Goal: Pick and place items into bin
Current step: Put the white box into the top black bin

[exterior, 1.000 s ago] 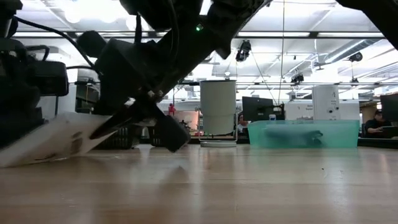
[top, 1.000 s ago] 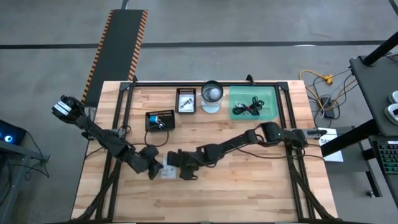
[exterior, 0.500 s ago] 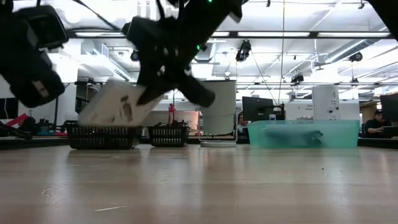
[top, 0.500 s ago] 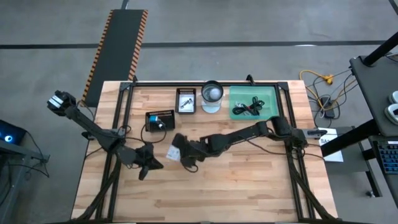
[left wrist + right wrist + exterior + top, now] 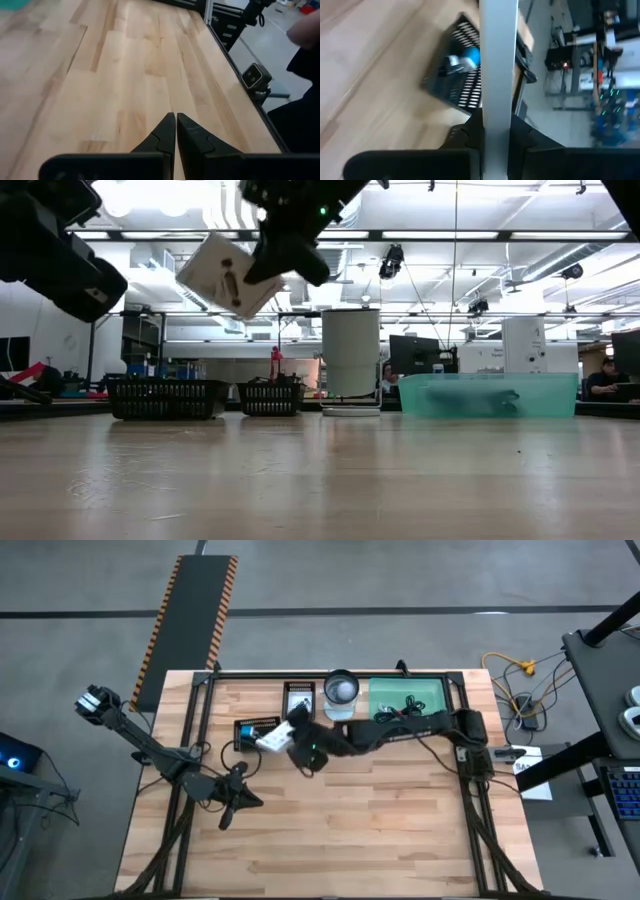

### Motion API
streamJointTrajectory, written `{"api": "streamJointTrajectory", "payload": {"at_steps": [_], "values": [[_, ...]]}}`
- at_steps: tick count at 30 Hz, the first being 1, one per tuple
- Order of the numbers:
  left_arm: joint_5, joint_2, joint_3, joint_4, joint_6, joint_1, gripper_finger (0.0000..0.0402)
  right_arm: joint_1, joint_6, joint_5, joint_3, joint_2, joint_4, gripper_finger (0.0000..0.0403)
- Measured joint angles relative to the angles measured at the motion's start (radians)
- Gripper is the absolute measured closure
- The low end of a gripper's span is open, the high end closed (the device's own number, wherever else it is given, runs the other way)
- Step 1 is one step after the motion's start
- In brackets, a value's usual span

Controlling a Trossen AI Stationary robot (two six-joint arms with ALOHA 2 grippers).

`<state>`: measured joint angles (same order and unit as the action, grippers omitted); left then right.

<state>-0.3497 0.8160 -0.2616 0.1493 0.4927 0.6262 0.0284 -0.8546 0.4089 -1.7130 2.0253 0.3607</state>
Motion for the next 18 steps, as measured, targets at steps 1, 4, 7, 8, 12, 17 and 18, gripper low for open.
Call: {"api": "streamJointTrajectory", "payload": {"at_steps": [1, 4, 7, 8, 12, 17, 18], "values": [[0.000, 0.001, -0.001, 0.002, -0.015, 0.000, 0.0401, -0.015, 0.030, -0.011, -0.003, -0.011, 0.001, 0.0376], [0.000, 0.002, -0.001, 0.007, -0.059, 0.000, 0.0402, -0.071, 0.155, -0.090, -0.018, -0.035, -0.001, 0.0376], [-0.021, 0.002, -0.001, 0.007, -0.064, 0.000, 0.0402, -0.130, 0.320, -0.180, -0.031, -0.049, 0.002, 0.0376], [-0.027, 0.001, -0.001, 0.008, -0.064, 0.000, 0.0402, -0.150, 0.391, -0.200, -0.034, -0.054, 0.002, 0.0376], [-0.048, 0.000, -0.001, 0.008, -0.064, 0.000, 0.0402, -0.238, 0.718, -0.277, -0.049, -0.056, 0.013, 0.0376], [-0.049, 0.001, -0.002, 0.007, -0.066, 0.000, 0.0402, -0.336, 1.035, -0.440, -0.049, -0.043, 0.018, 0.0376], [-0.049, 0.001, -0.002, 0.007, -0.078, 0.000, 0.0402, -0.344, 1.077, -0.450, -0.049, -0.040, 0.017, 0.0376]]}}
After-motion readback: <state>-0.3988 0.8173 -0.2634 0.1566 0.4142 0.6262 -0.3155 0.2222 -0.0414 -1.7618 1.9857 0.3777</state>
